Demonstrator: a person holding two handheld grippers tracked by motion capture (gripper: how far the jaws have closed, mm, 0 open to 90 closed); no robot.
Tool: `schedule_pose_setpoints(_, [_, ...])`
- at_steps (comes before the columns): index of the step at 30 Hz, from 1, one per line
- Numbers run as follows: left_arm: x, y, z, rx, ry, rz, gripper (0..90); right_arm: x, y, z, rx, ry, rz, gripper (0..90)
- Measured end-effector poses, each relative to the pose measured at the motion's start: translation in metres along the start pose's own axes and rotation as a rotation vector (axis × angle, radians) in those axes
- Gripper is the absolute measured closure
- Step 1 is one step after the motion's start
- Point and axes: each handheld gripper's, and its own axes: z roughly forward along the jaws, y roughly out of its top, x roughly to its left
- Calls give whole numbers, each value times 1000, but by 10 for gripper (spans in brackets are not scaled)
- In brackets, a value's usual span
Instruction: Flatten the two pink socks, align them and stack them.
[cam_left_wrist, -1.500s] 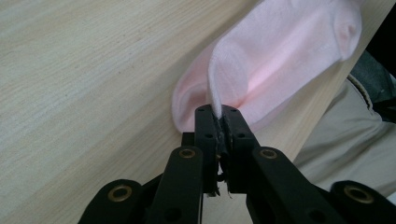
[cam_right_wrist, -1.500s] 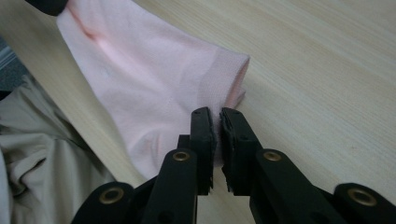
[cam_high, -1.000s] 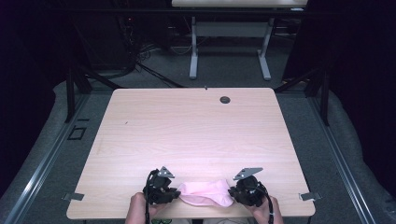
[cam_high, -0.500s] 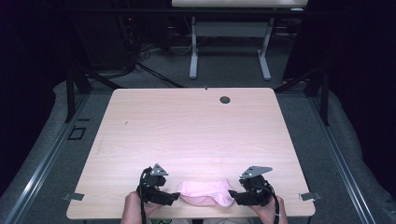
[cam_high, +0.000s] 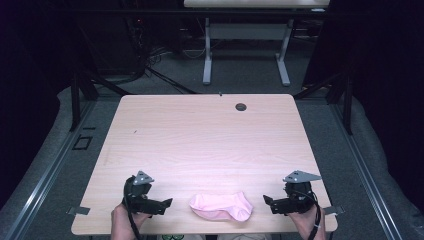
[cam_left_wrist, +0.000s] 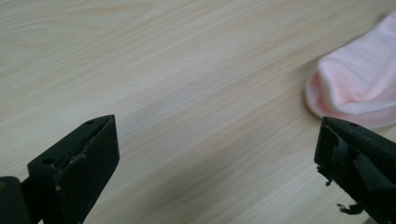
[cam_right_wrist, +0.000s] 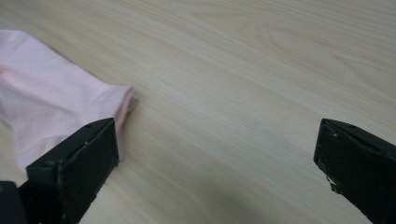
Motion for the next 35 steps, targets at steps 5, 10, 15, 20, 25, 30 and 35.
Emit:
schedule_pose_setpoints(5, [24,-14,0,-12,58,-52,1,-28,-14,5,12,-69,56,0])
schedule_pose_setpoints(10, [43,-27,7,2,106,-85,1,-47,-27,13,29,-93,104,0])
schedule_pose_setpoints(15, [58,-35,16,-9,150,-101,0,-65,-38,23,46,-120,136,0])
schedule_pose_setpoints(20, [62,-37,20,-31,192,-78,0,-76,-48,31,42,-155,134,0])
schedule_pose_setpoints(25, [66,-41,24,-90,211,-52,0,-81,-52,33,-5,-176,122,0])
schedule_pose_setpoints(30, [67,-42,24,-100,214,-51,0,-83,-53,34,-27,-172,115,0])
schedule_pose_setpoints(35, [67,-42,24,-101,214,-52,0,-83,-53,34,-30,-170,112,0])
